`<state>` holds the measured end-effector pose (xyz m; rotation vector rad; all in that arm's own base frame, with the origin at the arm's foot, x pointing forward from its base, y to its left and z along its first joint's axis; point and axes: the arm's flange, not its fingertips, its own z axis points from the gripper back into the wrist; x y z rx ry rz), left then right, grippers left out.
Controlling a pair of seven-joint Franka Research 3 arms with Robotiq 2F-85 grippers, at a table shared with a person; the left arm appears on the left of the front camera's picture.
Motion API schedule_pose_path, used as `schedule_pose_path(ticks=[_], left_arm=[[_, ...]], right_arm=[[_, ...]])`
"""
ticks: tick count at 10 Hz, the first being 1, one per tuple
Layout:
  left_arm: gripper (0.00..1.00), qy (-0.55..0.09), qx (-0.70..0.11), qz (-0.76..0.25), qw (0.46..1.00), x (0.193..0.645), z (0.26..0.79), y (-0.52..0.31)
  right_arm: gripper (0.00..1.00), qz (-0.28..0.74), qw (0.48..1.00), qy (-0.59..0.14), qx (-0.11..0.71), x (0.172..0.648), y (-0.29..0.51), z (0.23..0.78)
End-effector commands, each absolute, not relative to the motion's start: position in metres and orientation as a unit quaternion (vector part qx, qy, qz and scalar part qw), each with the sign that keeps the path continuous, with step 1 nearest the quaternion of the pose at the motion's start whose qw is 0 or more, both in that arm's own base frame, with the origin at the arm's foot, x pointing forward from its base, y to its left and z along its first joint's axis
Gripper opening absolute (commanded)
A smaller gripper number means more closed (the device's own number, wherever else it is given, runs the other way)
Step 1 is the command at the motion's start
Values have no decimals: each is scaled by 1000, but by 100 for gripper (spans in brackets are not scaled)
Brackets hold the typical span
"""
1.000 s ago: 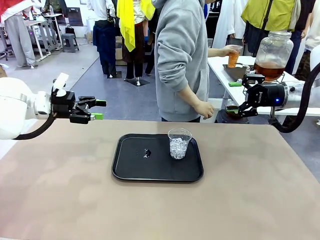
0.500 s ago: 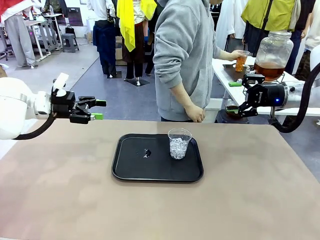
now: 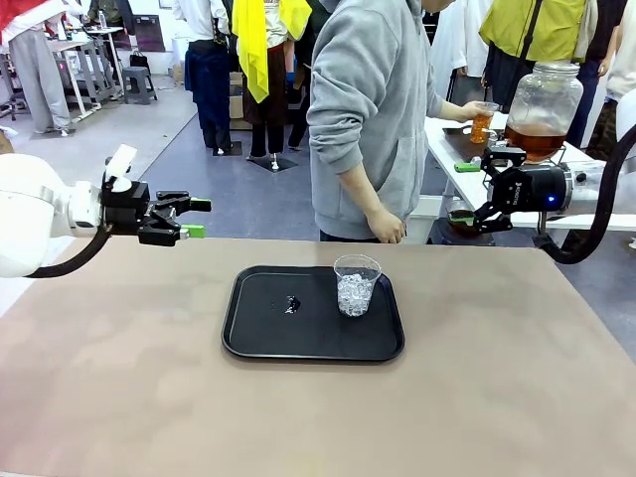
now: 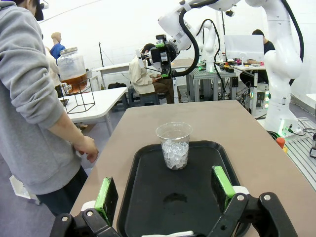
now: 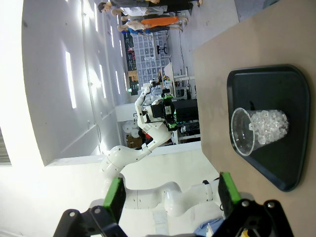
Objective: Pour the drink into the iced cup.
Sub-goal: Pick up the iced cup indicated by the human and present it to them.
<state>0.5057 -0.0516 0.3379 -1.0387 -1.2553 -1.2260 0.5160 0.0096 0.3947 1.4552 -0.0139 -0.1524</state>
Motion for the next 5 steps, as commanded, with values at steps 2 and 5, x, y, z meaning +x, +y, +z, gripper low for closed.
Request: schedule_pose_path(ticks=[2,5], left_arm=[[100,-522,-432,-516,524,505,339,-52],[100,-522,-432,-516,524,505,339,-52]], right_arm=[[100,-68,744,-8,664,516,10,396],[100,-68,744,-8,664,516,10,396]])
